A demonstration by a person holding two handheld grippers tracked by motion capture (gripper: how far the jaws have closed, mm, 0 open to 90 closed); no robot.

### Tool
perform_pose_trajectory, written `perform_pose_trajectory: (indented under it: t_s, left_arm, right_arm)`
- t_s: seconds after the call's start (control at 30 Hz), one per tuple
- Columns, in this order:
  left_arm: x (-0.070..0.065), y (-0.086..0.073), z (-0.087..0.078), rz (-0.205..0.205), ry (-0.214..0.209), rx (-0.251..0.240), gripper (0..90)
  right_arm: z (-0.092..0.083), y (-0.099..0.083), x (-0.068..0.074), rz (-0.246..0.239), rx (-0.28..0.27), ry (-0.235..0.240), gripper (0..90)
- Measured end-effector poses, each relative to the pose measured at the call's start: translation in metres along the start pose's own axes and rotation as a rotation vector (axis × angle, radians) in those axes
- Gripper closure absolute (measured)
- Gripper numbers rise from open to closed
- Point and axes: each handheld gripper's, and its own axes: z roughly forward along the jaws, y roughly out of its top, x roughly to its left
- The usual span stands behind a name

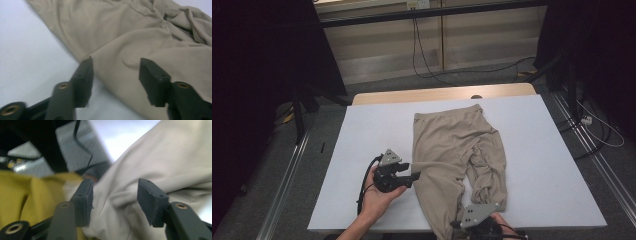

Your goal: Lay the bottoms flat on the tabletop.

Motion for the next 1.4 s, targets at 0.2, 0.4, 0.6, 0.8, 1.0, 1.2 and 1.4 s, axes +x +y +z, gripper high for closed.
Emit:
perform_pose_trajectory:
  t_s: [0.2, 0.4, 0.6, 0.8, 1.0, 1.2, 1.4]
  left_arm:
    - [-0.007, -0.012, -0.001, 0.026, -0.049, 0.076, 73.5]
    - [-0.019, -0.017, 0.018, 0.083, -0.063, 0.152, 59.3]
    - [-0.027, -0.016, 0.018, 0.093, -0.088, 0.142, 64.5]
    - [-0.023, -0.014, 0.014, 0.066, -0.095, 0.125, 67.2]
    - [-0.03, -0.016, 0.023, 0.107, -0.119, 0.172, 87.6]
    - [-0.032, -0.017, 0.018, 0.094, -0.182, 0.182, 90.0]
    - [-0.035, -0.014, 0.01, 0.071, -0.231, 0.124, 88.3]
  right_arm:
    - [-0.004, 0.006, -0.034, 0.06, -0.02, -0.177, 49.6]
    - [0.012, 0.013, -0.057, 0.083, 0.018, -0.259, 50.1]
    - [0.012, 0.01, -0.067, 0.108, 0.056, -0.301, 90.0]
    - [-0.016, -0.005, -0.066, 0.135, 0.012, -0.318, 90.0]
    - [-0.008, 0.02, -0.074, 0.114, -0.067, -0.298, 57.1]
    - [0.019, 0.026, -0.085, 0.096, 0.012, -0.335, 79.2]
    - [-0.001, 0.008, -0.085, 0.13, 0.041, -0.341, 90.0]
